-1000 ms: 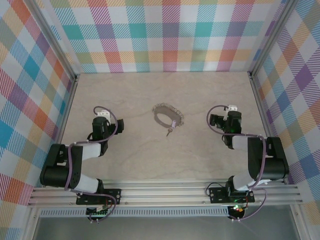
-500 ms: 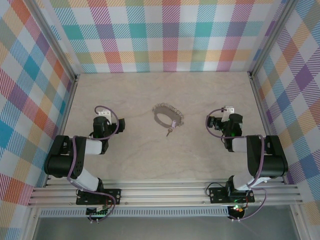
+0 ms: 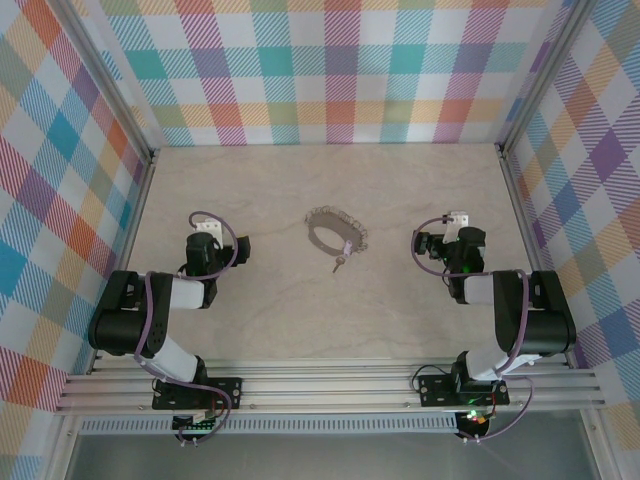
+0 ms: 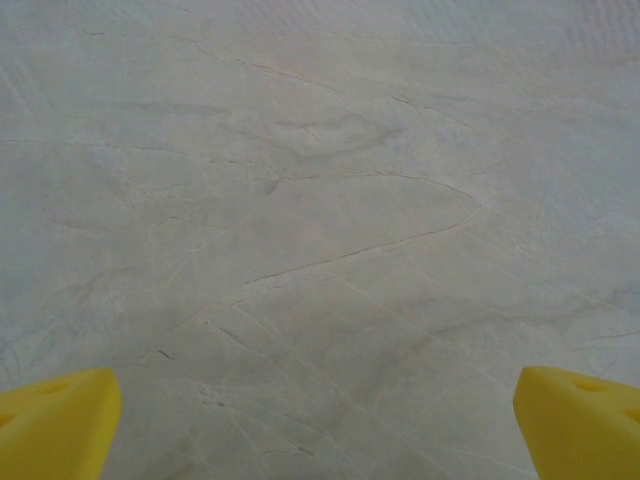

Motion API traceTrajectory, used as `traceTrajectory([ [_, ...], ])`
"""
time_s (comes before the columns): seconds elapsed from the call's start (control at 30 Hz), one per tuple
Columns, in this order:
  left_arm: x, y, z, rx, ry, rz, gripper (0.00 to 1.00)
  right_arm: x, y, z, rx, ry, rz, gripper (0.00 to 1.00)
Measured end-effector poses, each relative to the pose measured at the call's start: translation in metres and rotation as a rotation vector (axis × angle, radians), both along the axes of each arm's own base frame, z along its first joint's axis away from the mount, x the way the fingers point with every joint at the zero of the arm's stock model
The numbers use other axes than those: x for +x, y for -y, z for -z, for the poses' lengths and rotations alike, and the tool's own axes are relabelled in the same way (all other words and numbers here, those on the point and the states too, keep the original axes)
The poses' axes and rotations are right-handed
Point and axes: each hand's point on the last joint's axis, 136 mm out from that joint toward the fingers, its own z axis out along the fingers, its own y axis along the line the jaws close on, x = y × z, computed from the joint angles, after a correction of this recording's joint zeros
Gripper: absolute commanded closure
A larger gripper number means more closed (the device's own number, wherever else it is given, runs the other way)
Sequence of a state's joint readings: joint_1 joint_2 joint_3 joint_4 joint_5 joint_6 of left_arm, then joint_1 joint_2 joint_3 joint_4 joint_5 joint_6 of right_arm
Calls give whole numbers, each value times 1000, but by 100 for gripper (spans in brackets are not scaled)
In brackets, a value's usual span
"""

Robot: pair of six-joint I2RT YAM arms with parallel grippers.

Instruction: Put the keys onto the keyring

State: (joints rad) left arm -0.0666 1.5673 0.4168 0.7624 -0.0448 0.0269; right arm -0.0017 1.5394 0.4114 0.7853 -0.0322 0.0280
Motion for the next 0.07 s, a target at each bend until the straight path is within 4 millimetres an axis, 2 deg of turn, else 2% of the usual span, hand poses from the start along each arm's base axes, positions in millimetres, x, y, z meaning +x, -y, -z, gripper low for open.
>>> traceTrajectory([
  [0.07, 0, 0, 0, 0, 0, 0, 0, 0, 0, 0, 1, 0, -2, 0],
])
